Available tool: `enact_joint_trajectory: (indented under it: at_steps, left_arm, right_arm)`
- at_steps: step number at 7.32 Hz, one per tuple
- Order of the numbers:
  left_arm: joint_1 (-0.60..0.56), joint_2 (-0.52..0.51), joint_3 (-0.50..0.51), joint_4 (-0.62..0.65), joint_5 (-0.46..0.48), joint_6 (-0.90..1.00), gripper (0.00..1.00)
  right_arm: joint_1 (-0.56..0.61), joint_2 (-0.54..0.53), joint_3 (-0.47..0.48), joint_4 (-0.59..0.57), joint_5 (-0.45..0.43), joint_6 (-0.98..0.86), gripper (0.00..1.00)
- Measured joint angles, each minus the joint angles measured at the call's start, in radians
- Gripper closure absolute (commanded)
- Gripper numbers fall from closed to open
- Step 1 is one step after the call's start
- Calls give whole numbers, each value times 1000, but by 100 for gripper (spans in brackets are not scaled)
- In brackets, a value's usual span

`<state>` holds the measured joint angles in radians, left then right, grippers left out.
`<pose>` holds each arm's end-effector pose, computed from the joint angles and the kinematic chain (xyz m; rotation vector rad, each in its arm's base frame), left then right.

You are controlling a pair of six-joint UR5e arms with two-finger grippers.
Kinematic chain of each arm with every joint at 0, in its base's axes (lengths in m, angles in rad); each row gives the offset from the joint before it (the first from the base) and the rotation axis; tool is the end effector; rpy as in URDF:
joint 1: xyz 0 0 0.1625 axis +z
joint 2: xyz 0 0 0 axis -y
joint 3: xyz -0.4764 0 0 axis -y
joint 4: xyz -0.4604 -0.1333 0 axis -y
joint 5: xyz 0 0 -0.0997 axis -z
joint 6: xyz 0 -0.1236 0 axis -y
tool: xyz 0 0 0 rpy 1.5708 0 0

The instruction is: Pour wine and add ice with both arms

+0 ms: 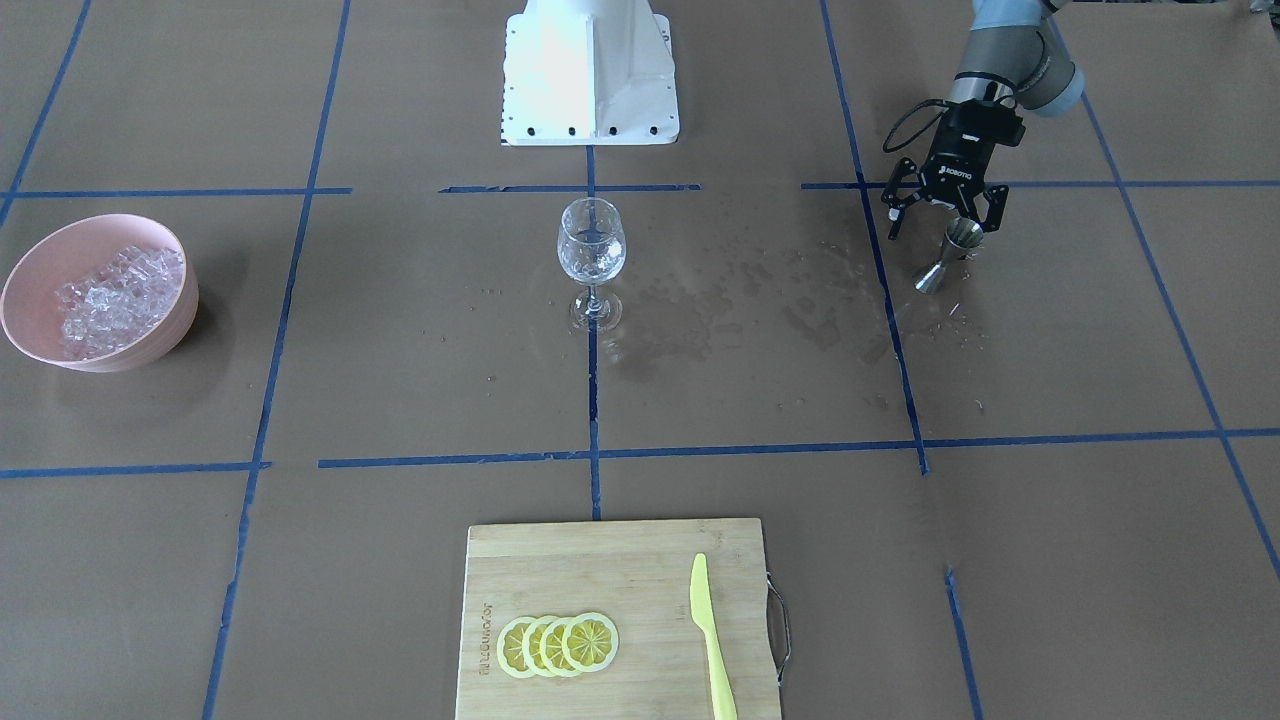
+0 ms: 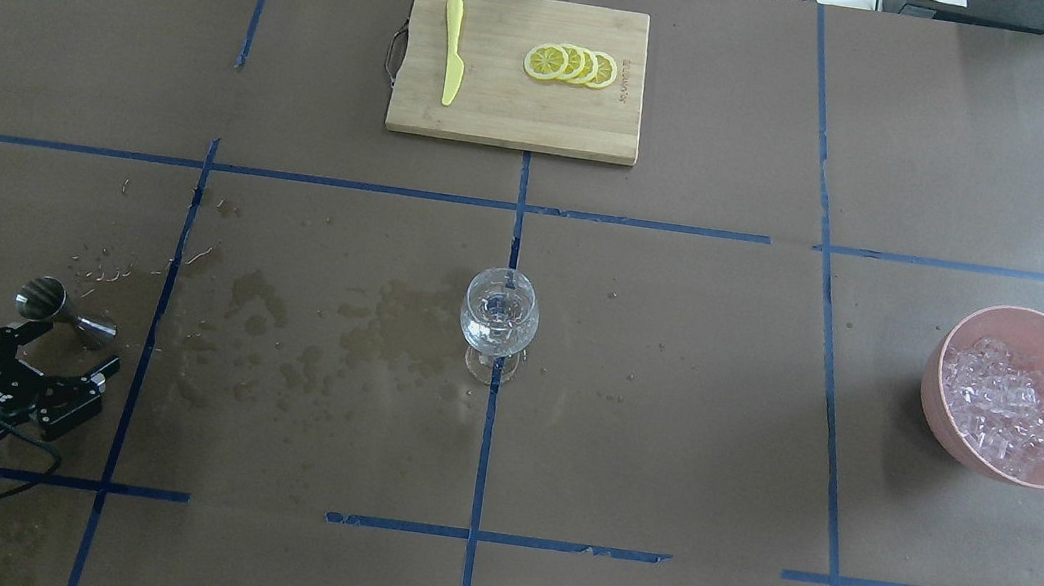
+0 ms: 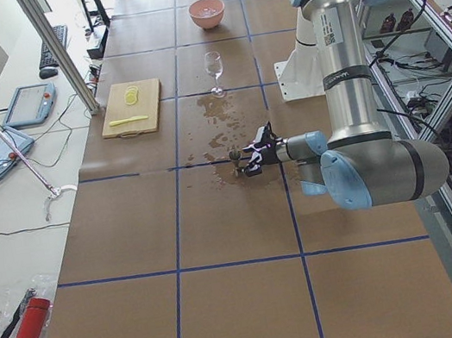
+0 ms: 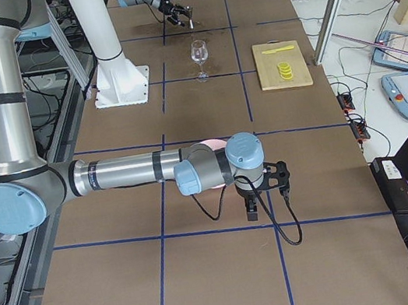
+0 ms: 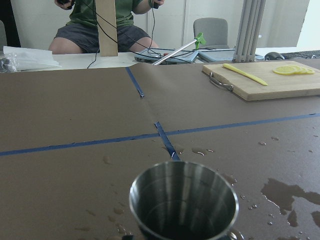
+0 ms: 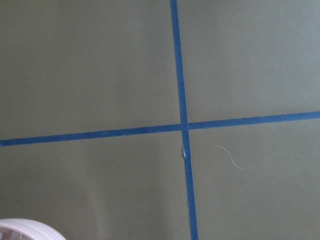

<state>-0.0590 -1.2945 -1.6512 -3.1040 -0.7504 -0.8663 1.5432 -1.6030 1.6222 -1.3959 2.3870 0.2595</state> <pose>0.4128 -0.2485 0.6330 1.0930 0.8945 -0.0136 0.0278 -0.5601 0.6937 0.0650 -0.8319 0.1391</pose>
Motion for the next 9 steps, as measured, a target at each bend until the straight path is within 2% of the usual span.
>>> enact_joint_trajectory:
  at_steps: [3,5,7,9]
  left_arm:
    - [-7,171,-77,4,-167,14,1]
    - [-25,245,-75,2,-212,14,1]
    - [-121,267,-36,-3,-309,13,1]
    - [-260,266,-10,-7,-475,15,1]
  right_arm:
    - [0,0,0,0,0,1,0]
    - [-2,0,14,0,11,4,0]
    - [-35,-38,97,1,42,6,0]
    - [-140,-101,217,55,49,15,0]
